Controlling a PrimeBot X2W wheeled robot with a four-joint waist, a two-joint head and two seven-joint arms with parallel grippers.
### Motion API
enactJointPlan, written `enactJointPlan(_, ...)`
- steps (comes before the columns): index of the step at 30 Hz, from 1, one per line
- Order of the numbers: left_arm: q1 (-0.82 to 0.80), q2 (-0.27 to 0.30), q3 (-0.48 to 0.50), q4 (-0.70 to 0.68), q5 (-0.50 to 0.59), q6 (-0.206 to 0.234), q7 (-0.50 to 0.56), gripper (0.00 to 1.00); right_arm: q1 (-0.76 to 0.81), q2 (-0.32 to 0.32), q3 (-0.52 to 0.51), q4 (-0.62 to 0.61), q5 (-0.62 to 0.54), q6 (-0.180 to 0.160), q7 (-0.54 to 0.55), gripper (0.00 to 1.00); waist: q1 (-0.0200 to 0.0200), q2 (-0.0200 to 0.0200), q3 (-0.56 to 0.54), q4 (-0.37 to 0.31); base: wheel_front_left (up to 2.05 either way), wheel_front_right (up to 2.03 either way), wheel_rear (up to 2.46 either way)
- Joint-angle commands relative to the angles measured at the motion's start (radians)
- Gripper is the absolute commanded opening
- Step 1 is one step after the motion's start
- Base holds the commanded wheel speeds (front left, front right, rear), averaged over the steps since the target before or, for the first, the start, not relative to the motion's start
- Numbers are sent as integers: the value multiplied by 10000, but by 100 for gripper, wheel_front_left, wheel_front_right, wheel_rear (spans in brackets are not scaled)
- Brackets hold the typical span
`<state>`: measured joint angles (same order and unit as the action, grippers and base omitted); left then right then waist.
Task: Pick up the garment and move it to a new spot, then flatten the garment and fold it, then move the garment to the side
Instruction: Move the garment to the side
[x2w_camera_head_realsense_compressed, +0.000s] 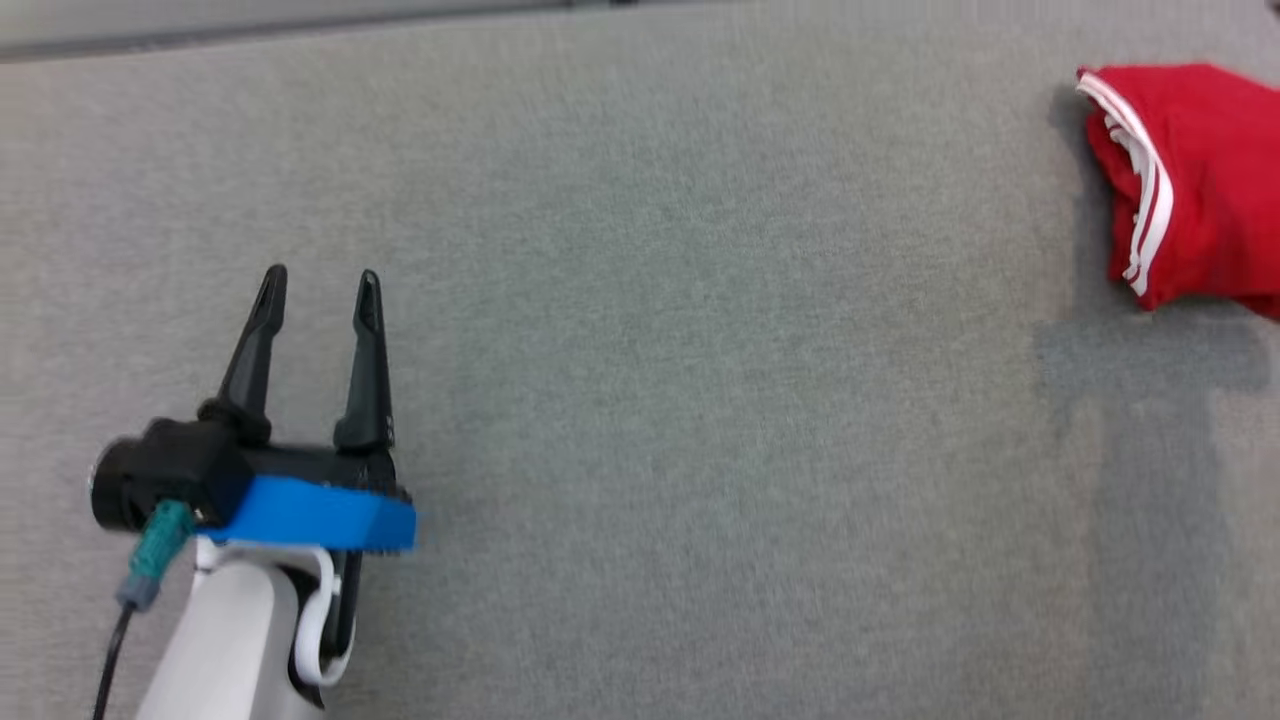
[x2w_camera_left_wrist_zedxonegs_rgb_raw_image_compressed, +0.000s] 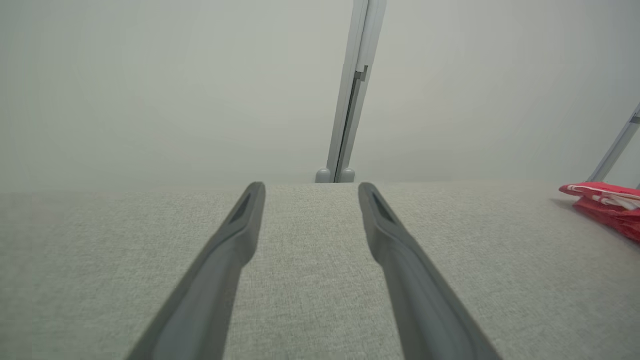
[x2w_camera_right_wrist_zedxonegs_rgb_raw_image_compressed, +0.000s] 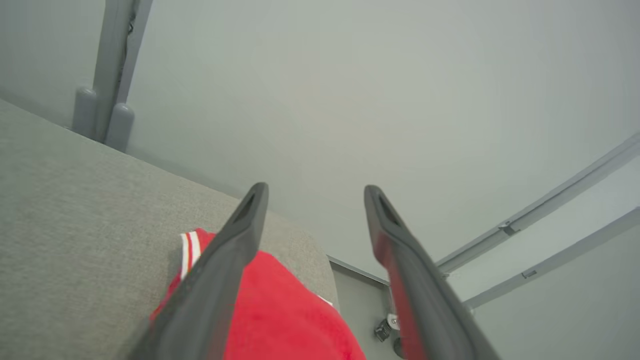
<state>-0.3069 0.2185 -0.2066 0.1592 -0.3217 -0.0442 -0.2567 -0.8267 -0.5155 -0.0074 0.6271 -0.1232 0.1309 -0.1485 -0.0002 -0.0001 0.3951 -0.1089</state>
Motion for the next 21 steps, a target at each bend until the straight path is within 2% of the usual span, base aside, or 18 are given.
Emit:
enactJointPlan(1,236,-91,67,114,-61,32,-51,100,560,343,-34,-155,353,-2,-264,100,2,1,-460,-15,0,0,0)
enactJointPlan(6,905,-312,249,424,-275,-10,-81,100,2322,1396,-182,-1110,1839,-2,-697,100,2,1,-1457,314,0,0,0)
enactJointPlan(10,1520,-438,486,452,-348,-22,-86,100,3806,2007,-222,-2268,2496,0,-630,100,2,1,-2125,530,0,0,0)
enactJointPlan(19,2669,-711,1070,747,-388,-186,-91,100,6896,3519,-1185,-4343,2710,0,35,100,2,1,-3288,1017,0,0,0)
enactJointPlan(21,2742,-729,1102,806,-376,-224,-91,100,7195,3670,-1349,-4540,2692,0,84,100,2,1,-3388,1084,0,0,0)
